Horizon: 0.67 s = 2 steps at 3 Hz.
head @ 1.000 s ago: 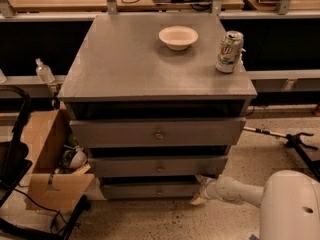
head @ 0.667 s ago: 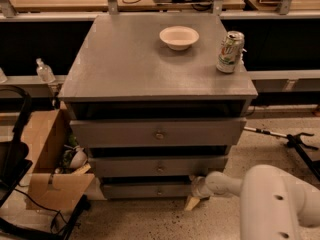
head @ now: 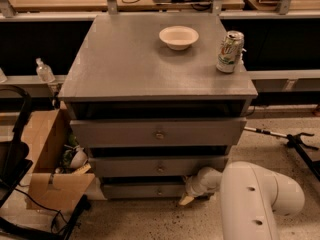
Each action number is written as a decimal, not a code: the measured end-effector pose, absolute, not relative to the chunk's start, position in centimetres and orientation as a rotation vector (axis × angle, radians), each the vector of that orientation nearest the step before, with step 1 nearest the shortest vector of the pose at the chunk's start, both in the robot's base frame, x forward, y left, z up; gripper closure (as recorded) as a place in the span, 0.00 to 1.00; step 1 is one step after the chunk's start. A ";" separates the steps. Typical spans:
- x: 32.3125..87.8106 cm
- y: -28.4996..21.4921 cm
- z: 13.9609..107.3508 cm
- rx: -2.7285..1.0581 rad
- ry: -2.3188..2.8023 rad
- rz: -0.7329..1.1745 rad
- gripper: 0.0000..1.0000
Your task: Open bottom drawer
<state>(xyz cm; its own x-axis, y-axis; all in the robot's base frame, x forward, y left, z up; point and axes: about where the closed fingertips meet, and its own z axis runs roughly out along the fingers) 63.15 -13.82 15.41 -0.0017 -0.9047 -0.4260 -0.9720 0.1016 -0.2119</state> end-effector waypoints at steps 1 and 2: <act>62.6 -15.1 17.3 -1.806 1.949 0.130 0.50; 63.9 -20.3 25.3 -1.671 2.012 -0.089 0.81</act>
Offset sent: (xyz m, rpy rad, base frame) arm -0.1567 -0.0799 0.1259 -0.1883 -0.0341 -0.2031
